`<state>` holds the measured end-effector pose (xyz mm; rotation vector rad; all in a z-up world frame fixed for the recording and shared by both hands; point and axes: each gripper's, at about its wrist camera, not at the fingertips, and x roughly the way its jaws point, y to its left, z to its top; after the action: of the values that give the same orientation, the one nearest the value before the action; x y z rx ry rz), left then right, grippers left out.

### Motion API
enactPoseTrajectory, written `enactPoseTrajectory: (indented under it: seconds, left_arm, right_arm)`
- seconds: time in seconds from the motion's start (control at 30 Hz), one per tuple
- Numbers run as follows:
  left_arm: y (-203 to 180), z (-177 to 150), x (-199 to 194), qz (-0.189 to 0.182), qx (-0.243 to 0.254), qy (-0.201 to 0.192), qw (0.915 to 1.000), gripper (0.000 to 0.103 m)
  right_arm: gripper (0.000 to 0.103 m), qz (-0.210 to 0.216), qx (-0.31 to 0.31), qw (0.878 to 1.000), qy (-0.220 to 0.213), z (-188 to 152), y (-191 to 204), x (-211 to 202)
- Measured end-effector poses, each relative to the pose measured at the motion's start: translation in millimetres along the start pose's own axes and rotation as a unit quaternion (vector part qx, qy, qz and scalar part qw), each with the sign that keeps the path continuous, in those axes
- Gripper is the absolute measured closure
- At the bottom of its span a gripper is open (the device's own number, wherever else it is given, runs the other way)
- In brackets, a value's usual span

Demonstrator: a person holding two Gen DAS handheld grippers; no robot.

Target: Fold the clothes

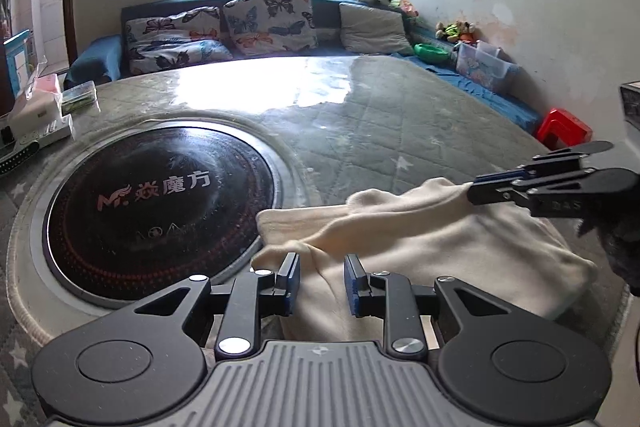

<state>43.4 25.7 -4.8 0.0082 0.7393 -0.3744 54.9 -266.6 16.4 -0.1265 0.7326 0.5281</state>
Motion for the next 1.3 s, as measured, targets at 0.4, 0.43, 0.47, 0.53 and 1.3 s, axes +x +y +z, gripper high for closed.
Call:
enactPoseTrajectory:
  seconds: [0.4, 0.43, 0.47, 0.53, 1.3]
  left_arm:
    - [12, 4, -8, 0.02, -0.017, -0.011, 0.9996, 0.074]
    - [14, 3, -9, 0.023, -0.022, -0.01, 0.9994, 0.072]
    - [15, 3, -11, 0.025, -0.023, -0.01, 0.9994, 0.072]
    - [15, 0, -16, 0.026, -0.021, -0.012, 0.9994, 0.072]
    - [22, -23, -39, 0.045, -0.037, -0.011, 0.9983, 0.065]
  right_arm:
    - [0.088, 0.018, -0.057, 0.998, -0.003, 4, 28, -20]
    - [0.086, 0.027, -0.065, 0.998, -0.003, 3, 34, -23]
    - [0.084, 0.035, -0.074, 0.997, -0.002, 1, 41, -25]
    - [0.083, 0.046, -0.088, 0.995, -0.003, -3, 52, -30]
    - [0.084, 0.121, -0.182, 0.976, 0.002, -18, 144, -12]
